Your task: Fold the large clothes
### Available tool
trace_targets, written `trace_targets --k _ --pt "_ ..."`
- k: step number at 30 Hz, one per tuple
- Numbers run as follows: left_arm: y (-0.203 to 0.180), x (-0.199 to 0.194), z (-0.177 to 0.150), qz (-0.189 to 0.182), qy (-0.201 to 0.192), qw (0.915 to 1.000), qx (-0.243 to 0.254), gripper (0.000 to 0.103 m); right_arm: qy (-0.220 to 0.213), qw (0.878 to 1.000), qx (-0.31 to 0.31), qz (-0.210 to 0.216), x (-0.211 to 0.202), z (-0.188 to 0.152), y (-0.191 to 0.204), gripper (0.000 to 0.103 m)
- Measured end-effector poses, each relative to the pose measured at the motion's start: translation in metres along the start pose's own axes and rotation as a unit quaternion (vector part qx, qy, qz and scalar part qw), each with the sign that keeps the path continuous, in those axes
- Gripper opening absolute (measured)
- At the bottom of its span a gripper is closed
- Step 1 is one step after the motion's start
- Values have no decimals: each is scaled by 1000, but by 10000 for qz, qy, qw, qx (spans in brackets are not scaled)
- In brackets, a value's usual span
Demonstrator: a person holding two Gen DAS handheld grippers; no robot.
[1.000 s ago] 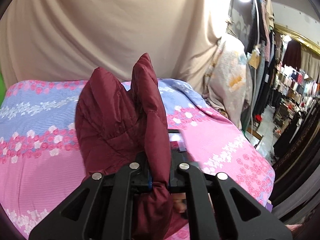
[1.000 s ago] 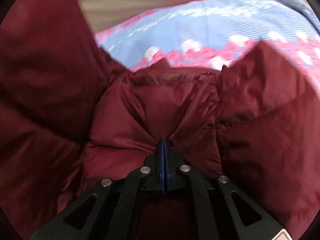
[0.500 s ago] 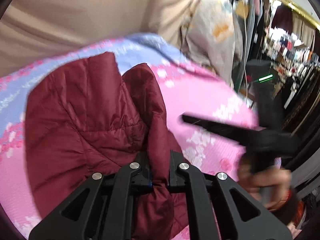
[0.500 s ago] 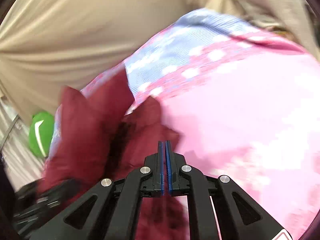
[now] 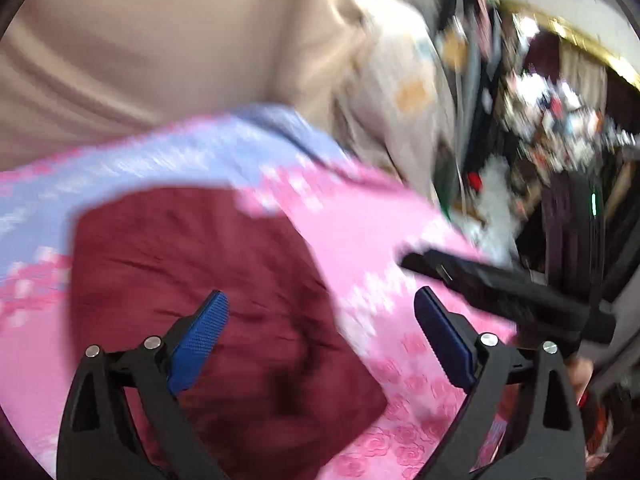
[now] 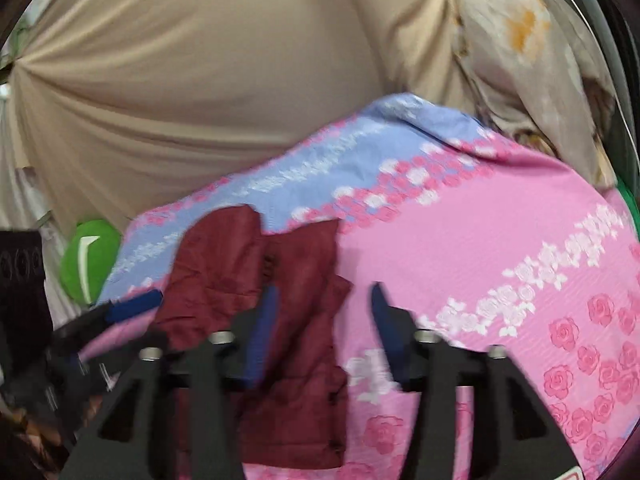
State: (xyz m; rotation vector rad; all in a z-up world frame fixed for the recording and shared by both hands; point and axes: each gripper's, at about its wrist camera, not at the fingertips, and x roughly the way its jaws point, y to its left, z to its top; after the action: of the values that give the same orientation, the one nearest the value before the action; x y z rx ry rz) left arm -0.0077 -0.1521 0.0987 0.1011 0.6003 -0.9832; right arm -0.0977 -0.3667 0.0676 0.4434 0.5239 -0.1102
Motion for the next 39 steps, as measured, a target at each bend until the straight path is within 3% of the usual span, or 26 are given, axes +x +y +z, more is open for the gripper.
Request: trace_targets --k 2,4,7,10,11,14,19,24,28,32,36,39 --pt "25 -31 1 519 -299 9979 -262 94 39 9987 -255 429 -8 -3 23 69" --pt "50 -48 -6 1081 -354 9920 -543 94 162 9956 -434 819 -6 -9 49 73" --pt "85 -56 -29 1530 -84 9827 -1038 94 441 9906 -655 1118 7 -19 75 76" --pt "96 -45 -53 1762 340 9765 -1192 93 843 9851 -930 1172 29 -37 100 77" --pt "95 -38 -58 1788 459 9755 -1199 92 887 9848 -1008 1102 32 -44 104 74" --pt "89 -27 -68 1652 678 9772 -1152 89 1021 9864 -997 814 40 -54 96 8" --pt "78 -3 -76 1549 977 9788 -919 88 838 9940 38 705 24 -71 35 4" --pt "73 26 -93 1676 1318 9743 -729 90 1500 9862 543 436 61 -113 0 3" --pt "70 32 -97 1832 1378 9714 -617 90 1629 9833 696 408 60 -106 -5 6" --pt "72 33 -98 1824 1395 9709 -684 91 964 9942 456 139 28 -59 7 25" --pt "70 35 -97 1870 1399 9701 -659 93 302 9991 198 228 28 -11 28 57" --pt "70 35 -96 1866 1424 9697 -683 93 302 9993 -96 182 66 16 49 60"
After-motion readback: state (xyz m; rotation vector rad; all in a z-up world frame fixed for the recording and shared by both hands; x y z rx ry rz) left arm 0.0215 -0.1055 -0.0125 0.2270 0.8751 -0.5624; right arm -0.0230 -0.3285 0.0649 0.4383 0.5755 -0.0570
